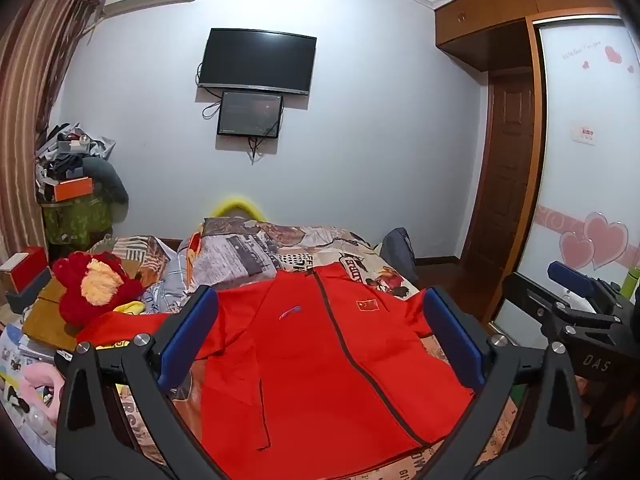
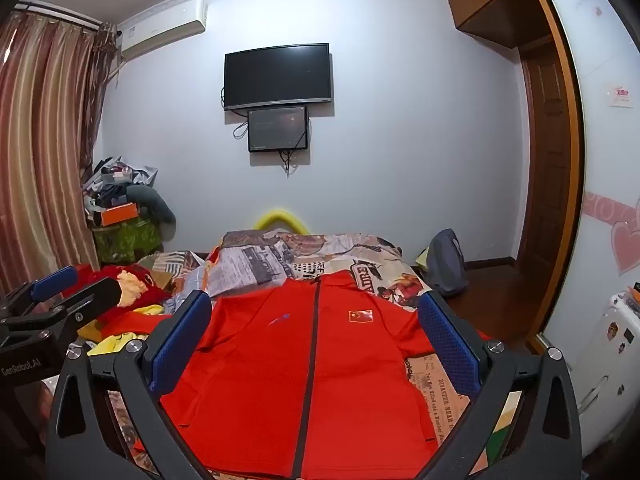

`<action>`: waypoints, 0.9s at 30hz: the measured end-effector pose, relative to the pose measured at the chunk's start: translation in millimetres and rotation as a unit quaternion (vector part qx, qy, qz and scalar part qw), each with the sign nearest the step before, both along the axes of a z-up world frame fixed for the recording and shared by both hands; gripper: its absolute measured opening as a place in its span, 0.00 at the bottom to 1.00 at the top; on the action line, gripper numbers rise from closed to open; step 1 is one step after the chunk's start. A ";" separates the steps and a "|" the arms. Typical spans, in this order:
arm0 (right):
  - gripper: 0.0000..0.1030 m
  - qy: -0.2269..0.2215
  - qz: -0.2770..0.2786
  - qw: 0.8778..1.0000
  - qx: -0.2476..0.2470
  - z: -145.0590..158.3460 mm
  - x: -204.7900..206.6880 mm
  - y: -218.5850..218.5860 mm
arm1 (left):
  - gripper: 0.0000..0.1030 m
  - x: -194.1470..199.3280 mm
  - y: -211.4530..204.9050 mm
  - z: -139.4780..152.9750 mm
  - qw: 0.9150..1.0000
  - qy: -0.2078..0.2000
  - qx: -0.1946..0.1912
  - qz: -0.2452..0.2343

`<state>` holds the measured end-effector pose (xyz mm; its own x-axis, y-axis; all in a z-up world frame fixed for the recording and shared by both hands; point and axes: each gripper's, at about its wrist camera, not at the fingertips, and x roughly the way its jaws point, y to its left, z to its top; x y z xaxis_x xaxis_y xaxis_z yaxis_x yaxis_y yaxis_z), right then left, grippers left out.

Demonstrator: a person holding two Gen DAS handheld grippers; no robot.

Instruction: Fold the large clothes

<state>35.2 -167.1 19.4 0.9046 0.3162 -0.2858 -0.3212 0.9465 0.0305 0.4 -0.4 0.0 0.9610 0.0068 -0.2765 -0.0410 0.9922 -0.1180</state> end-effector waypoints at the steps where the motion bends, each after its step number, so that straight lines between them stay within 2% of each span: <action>1: 0.99 0.001 0.000 1.000 -0.002 0.0 0.5 -0.2 | 1.00 0.3 -0.5 0.1 1.000 0.000 0.002 0.001; 13: 0.99 0.006 -0.002 1.000 0.000 -2.3 -0.8 15.8 | 1.00 4.5 5.5 -4.1 1.000 -0.005 0.002 0.016; 15: 0.99 0.013 0.002 1.000 0.007 -4.7 5.9 1.4 | 1.00 3.5 3.1 -4.2 1.000 -0.007 0.006 0.017; 27: 0.99 0.014 0.003 1.000 0.007 -6.7 4.1 4.0 | 1.00 4.6 3.9 -2.2 1.000 -0.004 0.010 0.017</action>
<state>39.3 -163.1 12.7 0.8944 0.3250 -0.3072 -0.3249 0.9443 0.0532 5.0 3.5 -2.2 0.9623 0.0453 -0.2681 -0.0745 0.9923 -0.0994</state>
